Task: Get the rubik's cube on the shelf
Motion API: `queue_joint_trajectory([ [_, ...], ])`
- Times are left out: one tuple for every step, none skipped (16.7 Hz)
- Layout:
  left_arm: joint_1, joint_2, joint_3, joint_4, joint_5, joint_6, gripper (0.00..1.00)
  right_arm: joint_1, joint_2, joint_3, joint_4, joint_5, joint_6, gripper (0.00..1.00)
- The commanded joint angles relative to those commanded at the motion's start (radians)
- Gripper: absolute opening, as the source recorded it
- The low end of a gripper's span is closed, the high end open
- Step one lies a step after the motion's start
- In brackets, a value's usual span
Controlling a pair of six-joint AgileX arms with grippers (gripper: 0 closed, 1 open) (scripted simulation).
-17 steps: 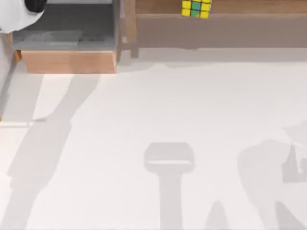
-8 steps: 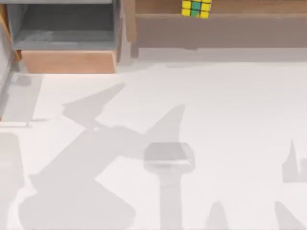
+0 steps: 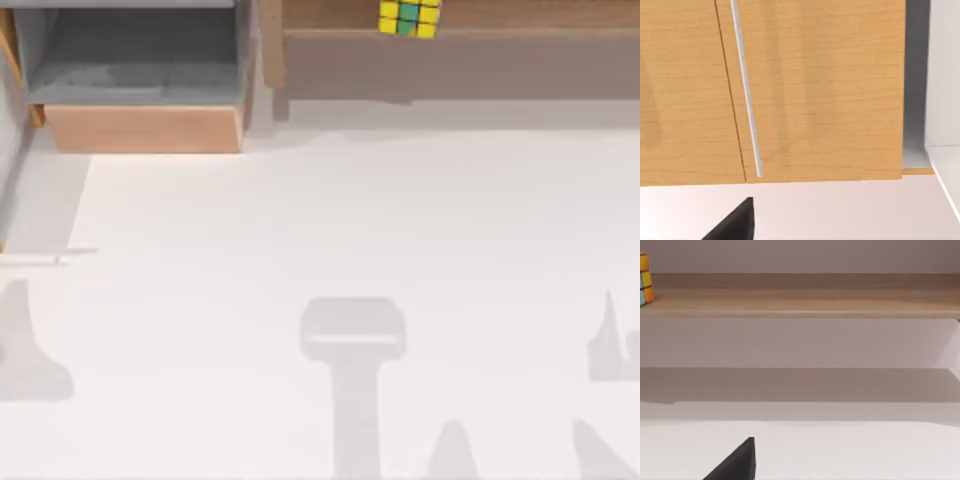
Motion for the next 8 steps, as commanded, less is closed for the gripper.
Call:
queue_joint_trajectory([
  [0.003,0.025,-0.025,-0.003,-0.003,-0.003,1.00,0.000,0.000,0.000,0.000,0.000,0.000,1.00],
  [0.001,0.045,-0.042,-0.006,-0.007,-0.005,1.00,0.000,0.000,0.000,0.000,0.000,0.000,1.00],
  [-0.002,0.058,-0.051,-0.009,-0.010,-0.007,1.00,0.000,0.000,0.000,0.000,0.000,0.000,1.00],
  [-0.002,0.058,-0.051,-0.009,-0.010,-0.007,1.00,0.000,0.000,0.000,0.000,0.000,0.000,1.00],
  [-0.002,0.058,-0.051,-0.009,-0.010,-0.007,1.00,0.000,0.000,0.000,0.000,0.000,0.000,1.00],
  [-0.002,0.058,-0.051,-0.009,-0.010,-0.007,1.00,0.000,0.000,0.000,0.000,0.000,0.000,1.00],
  [-0.002,0.058,-0.051,-0.009,-0.010,-0.007,1.00,0.000,0.000,0.000,0.000,0.000,0.000,1.00],
  [-0.002,0.056,-0.049,-0.009,-0.009,-0.006,1.00,0.000,0.000,0.000,0.000,0.000,0.000,1.00],
])
